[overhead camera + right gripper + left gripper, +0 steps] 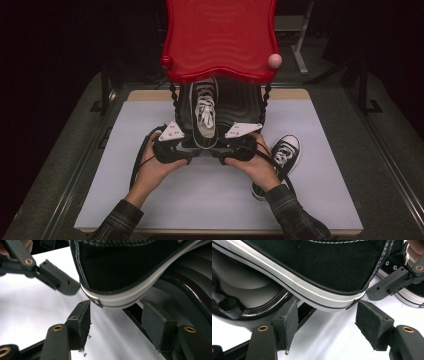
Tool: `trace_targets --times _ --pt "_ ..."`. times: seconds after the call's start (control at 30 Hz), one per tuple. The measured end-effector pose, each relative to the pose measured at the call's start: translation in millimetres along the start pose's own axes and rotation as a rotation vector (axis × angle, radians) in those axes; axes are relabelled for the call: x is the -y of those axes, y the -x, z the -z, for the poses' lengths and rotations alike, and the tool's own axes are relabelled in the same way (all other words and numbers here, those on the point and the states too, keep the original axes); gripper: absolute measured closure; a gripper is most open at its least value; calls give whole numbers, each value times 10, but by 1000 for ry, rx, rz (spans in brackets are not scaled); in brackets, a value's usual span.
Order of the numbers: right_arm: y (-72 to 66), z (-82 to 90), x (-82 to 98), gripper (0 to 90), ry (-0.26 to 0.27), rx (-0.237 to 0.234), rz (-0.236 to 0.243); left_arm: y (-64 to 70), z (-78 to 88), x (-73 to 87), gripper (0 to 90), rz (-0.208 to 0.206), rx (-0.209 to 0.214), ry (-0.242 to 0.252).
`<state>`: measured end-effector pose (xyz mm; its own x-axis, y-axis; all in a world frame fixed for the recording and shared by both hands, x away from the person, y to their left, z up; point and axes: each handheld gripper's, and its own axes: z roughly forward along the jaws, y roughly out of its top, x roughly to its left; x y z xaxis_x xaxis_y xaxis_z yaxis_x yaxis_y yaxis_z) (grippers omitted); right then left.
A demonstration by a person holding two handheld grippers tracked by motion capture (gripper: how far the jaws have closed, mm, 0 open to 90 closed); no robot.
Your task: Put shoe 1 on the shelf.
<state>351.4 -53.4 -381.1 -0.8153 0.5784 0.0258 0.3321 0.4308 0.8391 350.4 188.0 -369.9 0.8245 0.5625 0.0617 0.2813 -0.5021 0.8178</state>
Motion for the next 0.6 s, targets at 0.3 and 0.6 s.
trace_targets --times 0.3,0.6 --pt "21 -33 -37 430 -24 -6 15 -23 -27 -87 367 -25 4 -49" --pt "90 -42 -177 437 -4 41 11 -130 -38 -189 402 -17 -23 -21"
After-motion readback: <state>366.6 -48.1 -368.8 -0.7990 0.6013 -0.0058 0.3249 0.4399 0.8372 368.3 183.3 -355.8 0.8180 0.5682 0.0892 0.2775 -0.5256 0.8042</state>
